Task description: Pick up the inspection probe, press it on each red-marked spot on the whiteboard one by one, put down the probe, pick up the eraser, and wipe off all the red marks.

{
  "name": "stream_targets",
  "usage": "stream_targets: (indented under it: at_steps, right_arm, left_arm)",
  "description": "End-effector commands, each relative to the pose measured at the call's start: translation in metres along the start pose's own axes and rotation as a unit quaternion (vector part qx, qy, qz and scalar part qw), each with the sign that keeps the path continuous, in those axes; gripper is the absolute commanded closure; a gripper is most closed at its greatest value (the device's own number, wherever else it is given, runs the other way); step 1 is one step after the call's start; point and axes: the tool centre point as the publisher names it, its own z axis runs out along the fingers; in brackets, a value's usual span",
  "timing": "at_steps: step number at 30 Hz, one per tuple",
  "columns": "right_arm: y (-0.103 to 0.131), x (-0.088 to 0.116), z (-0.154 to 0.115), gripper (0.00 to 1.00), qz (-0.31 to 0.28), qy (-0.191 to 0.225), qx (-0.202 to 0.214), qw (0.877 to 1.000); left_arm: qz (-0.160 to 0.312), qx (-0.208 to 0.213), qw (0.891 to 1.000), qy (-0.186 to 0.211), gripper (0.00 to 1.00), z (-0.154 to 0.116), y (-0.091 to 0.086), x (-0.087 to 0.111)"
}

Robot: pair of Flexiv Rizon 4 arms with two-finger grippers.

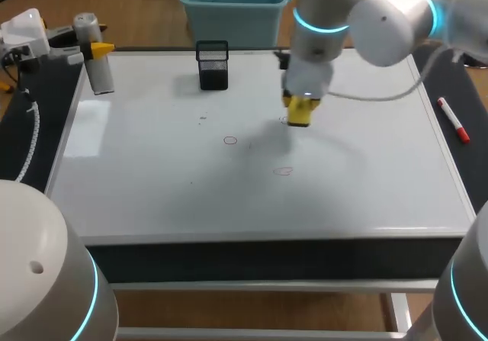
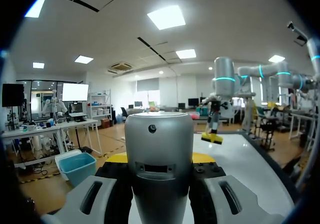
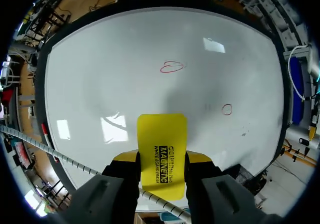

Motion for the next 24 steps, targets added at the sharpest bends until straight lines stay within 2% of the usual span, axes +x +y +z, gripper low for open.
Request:
stream_targets:
  at_steps: [1,9,12,19,24]
  right_arm:
    - [0.004,-0.037,0.007,1.0,-0.024,0.006,-0.004,1.0]
    - [0.021,-0.102,0.027,1.0,-0.065,0.008,0.0,0.998]
    - [0.028,-0.12,0.036,1.0,-0.074,-0.002,-0.009,0.997]
    - [0.035,-0.155,0.049,1.0,-0.088,-0.014,-0.018,0.996]
    - [0.037,-0.168,0.054,1.0,-0.095,-0.014,-0.02,0.995]
  left_arm:
    - [0.0,-0.001,1.0,0.0,1.0,0.0,-0.002,0.001]
    - [0.0,-0.001,1.0,0.0,1.0,0.0,-0.002,0.001]
    - [0.0,-0.001,1.0,0.0,1.0,0.0,-0.002,0.001]
    - [0.0,-0.001,1.0,0.0,1.0,0.0,-0.002,0.001]
    - [0.0,-0.001,1.0,0.0,1.0,0.0,-0.002,0.001]
